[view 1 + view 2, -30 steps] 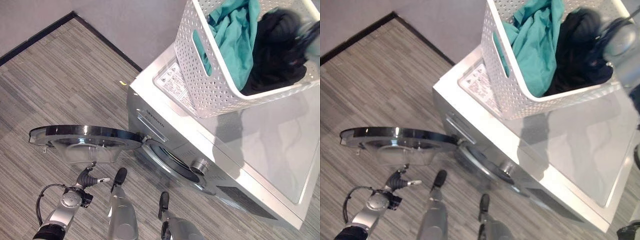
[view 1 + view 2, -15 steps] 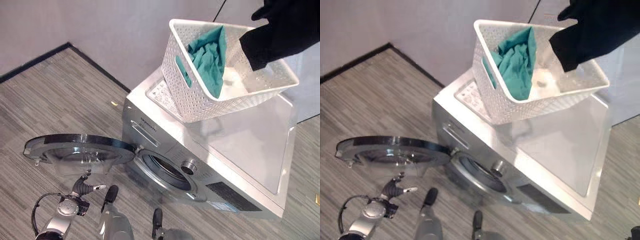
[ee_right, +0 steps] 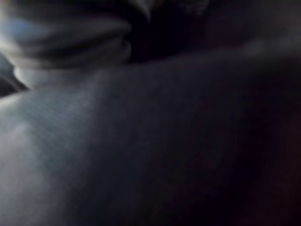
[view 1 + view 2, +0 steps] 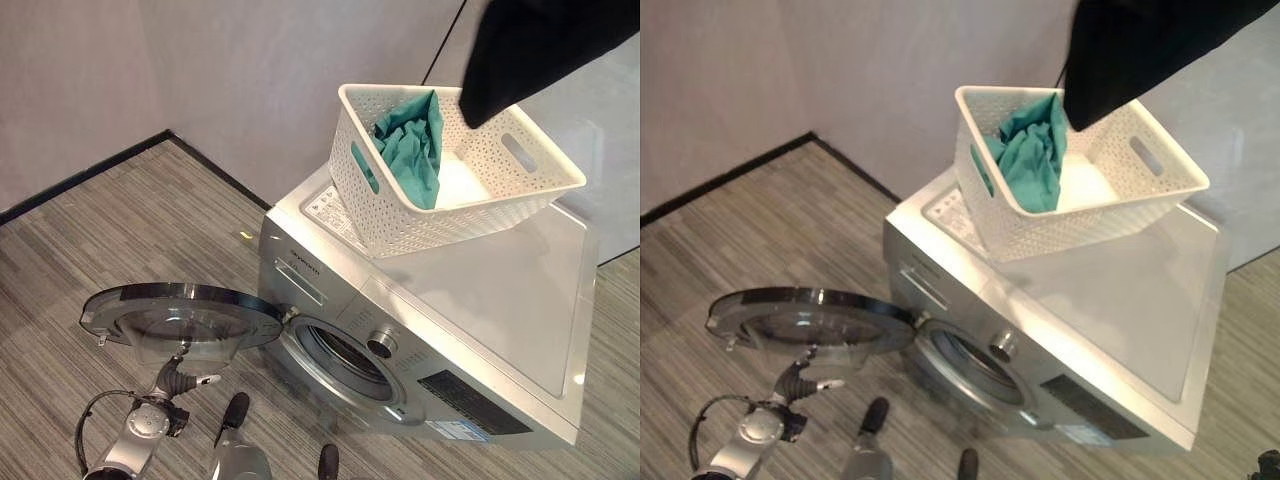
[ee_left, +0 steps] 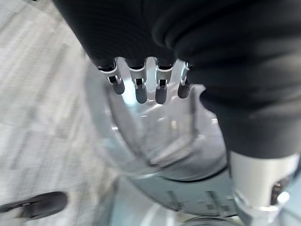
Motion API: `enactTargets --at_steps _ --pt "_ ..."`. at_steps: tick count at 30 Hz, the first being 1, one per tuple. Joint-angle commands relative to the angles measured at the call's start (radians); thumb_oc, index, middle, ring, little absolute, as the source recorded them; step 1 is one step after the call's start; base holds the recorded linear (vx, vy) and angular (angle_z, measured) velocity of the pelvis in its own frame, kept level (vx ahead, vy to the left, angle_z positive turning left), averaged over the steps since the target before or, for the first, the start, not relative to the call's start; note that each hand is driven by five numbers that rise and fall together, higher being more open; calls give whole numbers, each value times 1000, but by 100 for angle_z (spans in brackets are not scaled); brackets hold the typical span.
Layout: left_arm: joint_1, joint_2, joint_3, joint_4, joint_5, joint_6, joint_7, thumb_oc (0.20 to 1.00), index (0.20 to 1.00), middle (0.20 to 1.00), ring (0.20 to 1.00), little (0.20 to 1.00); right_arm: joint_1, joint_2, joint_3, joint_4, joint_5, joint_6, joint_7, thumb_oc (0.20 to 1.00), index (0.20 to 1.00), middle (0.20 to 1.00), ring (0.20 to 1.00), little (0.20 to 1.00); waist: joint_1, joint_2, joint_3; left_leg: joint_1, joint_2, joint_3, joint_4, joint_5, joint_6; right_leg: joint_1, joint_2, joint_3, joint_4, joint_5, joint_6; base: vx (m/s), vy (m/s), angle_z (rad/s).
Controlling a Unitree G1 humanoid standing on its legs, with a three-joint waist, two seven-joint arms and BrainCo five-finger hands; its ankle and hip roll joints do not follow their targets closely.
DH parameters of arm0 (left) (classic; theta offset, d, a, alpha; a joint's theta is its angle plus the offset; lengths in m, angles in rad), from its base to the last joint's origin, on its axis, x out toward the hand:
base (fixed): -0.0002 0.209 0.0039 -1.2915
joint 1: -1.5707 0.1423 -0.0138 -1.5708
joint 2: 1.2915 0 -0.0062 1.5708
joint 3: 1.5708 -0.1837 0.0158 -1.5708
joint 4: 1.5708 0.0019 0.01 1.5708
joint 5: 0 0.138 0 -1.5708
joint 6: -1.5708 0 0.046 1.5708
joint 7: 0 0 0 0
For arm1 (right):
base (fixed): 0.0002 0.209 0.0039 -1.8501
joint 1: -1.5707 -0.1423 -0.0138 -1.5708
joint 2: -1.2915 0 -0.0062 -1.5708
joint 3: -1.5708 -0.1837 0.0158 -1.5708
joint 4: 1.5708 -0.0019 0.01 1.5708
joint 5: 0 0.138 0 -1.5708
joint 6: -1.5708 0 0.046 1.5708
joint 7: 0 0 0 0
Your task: Grab the laundry basket,head to the washer,open it,put in the laundry and shut it.
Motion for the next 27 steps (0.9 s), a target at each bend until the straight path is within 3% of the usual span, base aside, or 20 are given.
enactTargets --at_steps 1,5,10,12,14,16,17,18,19,22,26,27 --pt "-81 34 -19 -12 55 -78 33 1000 1000 1000 1000 1000 -64 -83 -66 -26 -50 1 -99 200 200 200 200 200 -2 -47 -4 87 13 -26 44 -240 70 61 -115 17 15 -29 62 28 66 -5" --pt "-85 34 -20 -37 64 -76 33 1000 1000 1000 1000 1000 64 -80 -204 -136 -71 4 -104 200 200 200 200 200 -14 -45 1 79 -4 -12 93 -256 80 54 -133 35 27 -11 69 -50 97 -13" --pt "-85 11 -14 -67 78 -67 33 1000 1000 1000 1000 1000 250 -29 -414 -340 -177 26 -126 200 200 200 200 200 -43 -19 18 81 -37 9 148 -290 111 25 -162 83 69 33 79 -37 132 -26" --pt "-79 -1 -13 -63 82 -70 43 1000 1000 1000 1000 1000 376 42 -552 -460 -229 30 -134 200 200 200 200 200 -58 -12 34 91 -78 20 166 -306 141 -18 -186 132 103 87 91 -127 313 -25" --pt "-76 -2 -12 -53 83 -73 48 1000 1000 1000 1000 1000 406 66 -585 -504 -263 45 -128 200 200 200 200 200 -57 -19 38 94 -94 35 173 -310 151 -35 -197 158 105 116 97 -112 209 -59" --pt "-68 -11 7 -43 58 -76 68 1000 1000 1000 1000 1000 454 155 -627 -600 -339 57 -122 200 200 200 200 200 -59 -3 72 95 -110 97 195 -317 174 -101 -220 163 125 229 98 -212 177 -88" --pt "-67 -9 9 -42 57 -77 69 1000 1000 1000 1000 1000 459 158 -632 -605 -342 59 -119 200 200 200 200 200 -56 -2 71 100 -106 100 196 -327 175 -100 -216 166 126 223 98 -334 269 -92" --pt "-71 -2 27 -40 47 -74 82 1000 1000 1000 1000 1000 486 204 -652 -660 -351 43 -114 200 200 200 200 200 -45 33 91 88 -92 145 211 -328 187 -89 -197 91 185 129 74 -185 163 -103" --pt "-71 -1 29 -40 47 -73 82 1000 1000 1000 1000 1000 491 207 -657 -665 -354 44 -112 200 200 200 200 200 -46 32 94 87 -92 145 212 -324 186 -93 -196 92 194 127 72 -295 237 -117" --pt "-41 5 77 -18 41 -66 89 1000 1000 1000 1000 1000 542 246 -671 -714 -393 27 -84 200 200 200 200 200 -12 47 62 63 -88 192 202 -280 199 -14 -136 14 335 -60 43 -238 148 -100" --pt "-14 -5 121 -4 30 -67 103 1000 1000 1000 1000 1000 504 233 -639 -675 -376 25 -83 200 200 200 200 200 52 -5 2 54 -105 223 194 -260 188 105 -136 7 270 -104 42 -151 -46 -75" --pt "-14 -6 122 -5 30 -67 103 1000 1000 1000 1000 1000 499 232 -635 -671 -375 24 -84 200 200 200 200 200 54 -5 3 52 -105 227 193 -253 188 104 -137 9 266 -98 42 -133 -86 -65"
